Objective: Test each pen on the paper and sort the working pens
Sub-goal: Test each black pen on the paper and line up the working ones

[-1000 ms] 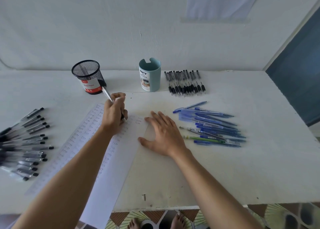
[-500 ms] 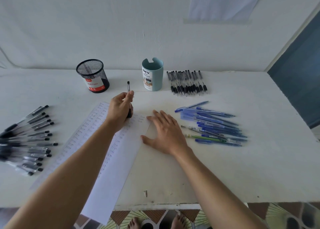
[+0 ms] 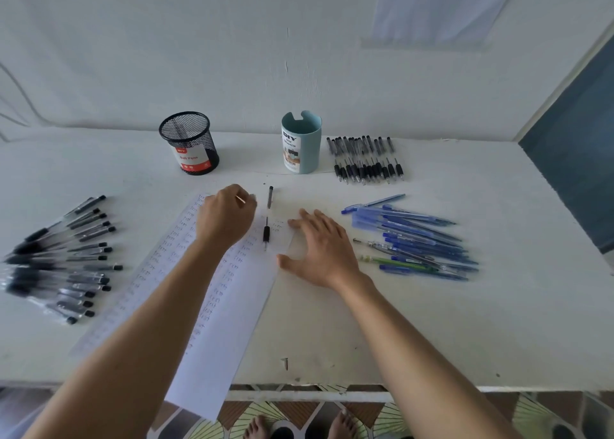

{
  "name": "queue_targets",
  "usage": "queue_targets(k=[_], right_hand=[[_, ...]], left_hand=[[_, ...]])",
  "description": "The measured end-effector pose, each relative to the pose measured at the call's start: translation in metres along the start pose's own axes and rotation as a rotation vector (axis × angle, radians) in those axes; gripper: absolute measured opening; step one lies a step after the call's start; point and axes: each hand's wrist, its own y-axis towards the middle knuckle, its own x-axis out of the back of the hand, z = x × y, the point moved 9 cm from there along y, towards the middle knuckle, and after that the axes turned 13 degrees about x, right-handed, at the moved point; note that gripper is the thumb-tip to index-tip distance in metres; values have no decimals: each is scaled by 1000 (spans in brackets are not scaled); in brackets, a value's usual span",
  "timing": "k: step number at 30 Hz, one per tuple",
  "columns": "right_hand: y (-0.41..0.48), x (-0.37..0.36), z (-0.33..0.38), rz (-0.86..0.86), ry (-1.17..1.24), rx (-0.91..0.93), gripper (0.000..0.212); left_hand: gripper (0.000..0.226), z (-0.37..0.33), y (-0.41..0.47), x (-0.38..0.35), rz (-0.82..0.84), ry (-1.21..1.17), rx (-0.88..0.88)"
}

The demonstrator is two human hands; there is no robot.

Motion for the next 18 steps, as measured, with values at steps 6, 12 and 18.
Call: queue_targets(k=[6, 12, 18], right_hand=[[11, 11, -4, -162, 112, -140, 43], [28, 15, 7, -254, 6, -271, 38], [42, 9, 24, -231, -62, -278, 40]], left_hand=[[47, 28, 2, -16, 18, 340, -121], [55, 41, 3, -28, 78, 385, -134], [56, 39, 2, -26, 60, 386, -126]])
